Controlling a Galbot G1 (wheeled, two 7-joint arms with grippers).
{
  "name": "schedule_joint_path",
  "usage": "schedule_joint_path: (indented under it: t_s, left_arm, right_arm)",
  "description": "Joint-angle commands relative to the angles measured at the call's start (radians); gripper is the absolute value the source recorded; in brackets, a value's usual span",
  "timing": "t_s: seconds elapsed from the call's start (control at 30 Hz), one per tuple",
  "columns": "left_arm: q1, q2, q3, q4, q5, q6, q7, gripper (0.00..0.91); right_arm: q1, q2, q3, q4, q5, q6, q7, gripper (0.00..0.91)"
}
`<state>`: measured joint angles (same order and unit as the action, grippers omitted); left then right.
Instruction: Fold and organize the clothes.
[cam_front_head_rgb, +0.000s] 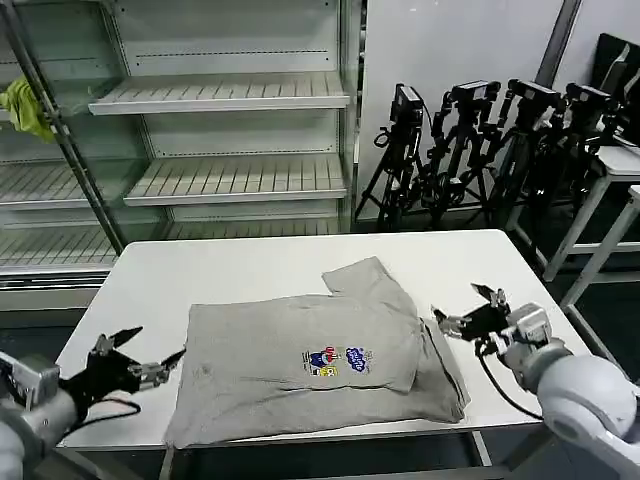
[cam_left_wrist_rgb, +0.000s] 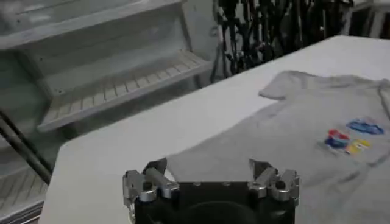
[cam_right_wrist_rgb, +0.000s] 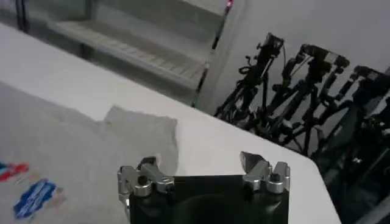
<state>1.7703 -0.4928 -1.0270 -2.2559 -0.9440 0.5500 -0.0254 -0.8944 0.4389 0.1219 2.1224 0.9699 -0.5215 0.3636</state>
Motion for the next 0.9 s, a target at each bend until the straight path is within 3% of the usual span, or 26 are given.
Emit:
schedule_joint_path:
  t_s: [0.03,0.17,0.3,0.53,0.9]
  left_arm:
    - [-0.478,0.089,0.46,0.344,0.029,-0.09,0.054,0.907]
    - [-0.654,0.032,0.634,0.449,0.063,-0.083,0.082,0.907]
    - [-0.748,-0.031,0.693,0.516,0.124,-0.057,0.111,0.907]
    - [-0.803,-0.112,0.72,0.492,0.151,-0.024,0.12,0.907]
    - [-0.853,-0.143,0.782,0.529,0.157,-0.029,0.138,0.907]
  right_arm:
    - [0.361,0.303,-0.262,-0.419,-0.127,0.055,-0.156,0.907]
    - [0.468,0.391,-0.322,-0.549,-0.15,0.063,-0.179,0.907]
    - [0.518,0.445,-0.349,-0.659,-0.184,0.085,-0.219,0.907]
    - [0.578,0.587,-0.373,-0.845,-0.195,0.112,-0.236,0.907]
    - [0.535,0.692,-0.346,-0.903,-0.24,0.118,-0.234,0.907]
